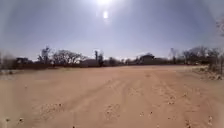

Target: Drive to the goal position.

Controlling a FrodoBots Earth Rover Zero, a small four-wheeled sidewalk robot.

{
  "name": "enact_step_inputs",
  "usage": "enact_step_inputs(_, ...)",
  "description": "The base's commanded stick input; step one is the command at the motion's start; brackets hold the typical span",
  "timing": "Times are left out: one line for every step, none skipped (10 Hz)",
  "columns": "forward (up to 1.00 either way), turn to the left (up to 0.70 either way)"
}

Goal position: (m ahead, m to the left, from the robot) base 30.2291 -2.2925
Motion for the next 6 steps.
enact_step_inputs(0.85,0.00)
enact_step_inputs(0.85,0.00)
enact_step_inputs(0.85,0.00)
enact_step_inputs(0.85,0.00)
enact_step_inputs(0.85,0.00)
enact_step_inputs(0.85,0.00)
